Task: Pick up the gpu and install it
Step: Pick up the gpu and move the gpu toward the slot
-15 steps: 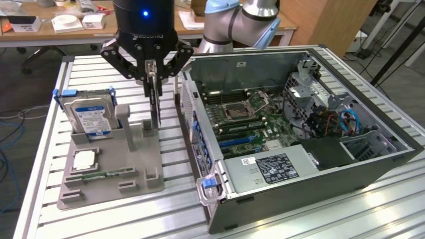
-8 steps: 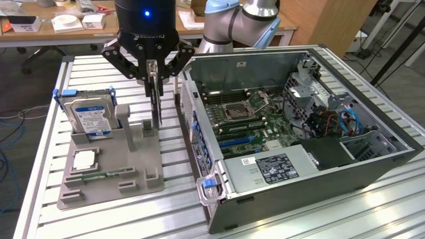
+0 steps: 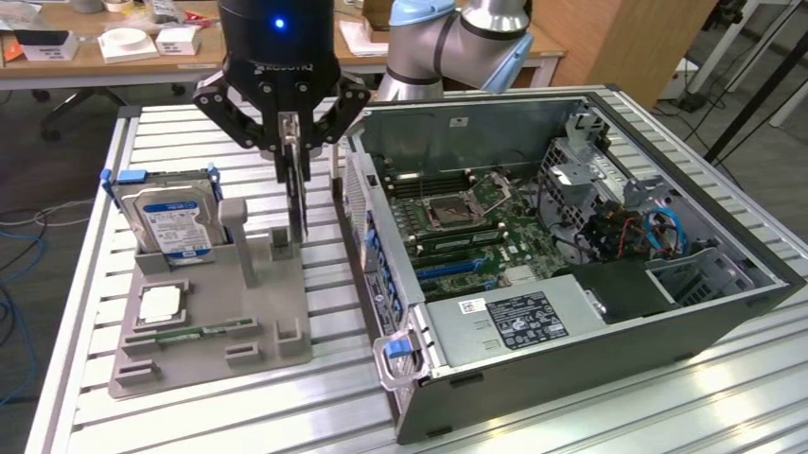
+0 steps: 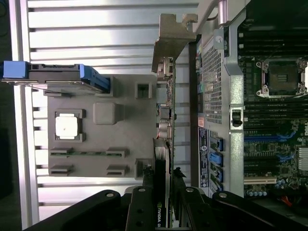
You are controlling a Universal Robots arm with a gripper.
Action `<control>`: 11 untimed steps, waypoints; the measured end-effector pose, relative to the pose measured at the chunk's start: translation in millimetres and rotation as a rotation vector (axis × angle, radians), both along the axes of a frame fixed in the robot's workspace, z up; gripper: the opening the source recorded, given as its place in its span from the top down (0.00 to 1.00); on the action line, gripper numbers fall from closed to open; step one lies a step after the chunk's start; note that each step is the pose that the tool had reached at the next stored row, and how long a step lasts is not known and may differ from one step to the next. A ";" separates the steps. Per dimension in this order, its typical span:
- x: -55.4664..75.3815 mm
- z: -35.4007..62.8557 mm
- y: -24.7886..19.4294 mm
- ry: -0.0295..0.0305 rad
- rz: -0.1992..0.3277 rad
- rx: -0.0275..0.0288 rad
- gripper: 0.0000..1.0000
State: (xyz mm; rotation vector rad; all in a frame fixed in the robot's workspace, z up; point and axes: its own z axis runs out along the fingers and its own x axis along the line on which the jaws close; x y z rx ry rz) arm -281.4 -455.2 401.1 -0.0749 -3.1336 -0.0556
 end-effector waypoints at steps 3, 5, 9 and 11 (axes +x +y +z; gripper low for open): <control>0.0 3.7 0.0 0.0001 0.000 0.0001 0.74; 0.0 5.4 0.0 0.0001 0.000 0.0001 0.74; 0.0 6.3 0.0 0.0001 0.000 0.0002 0.74; 0.3 6.5 0.0 0.0002 0.000 0.0000 0.74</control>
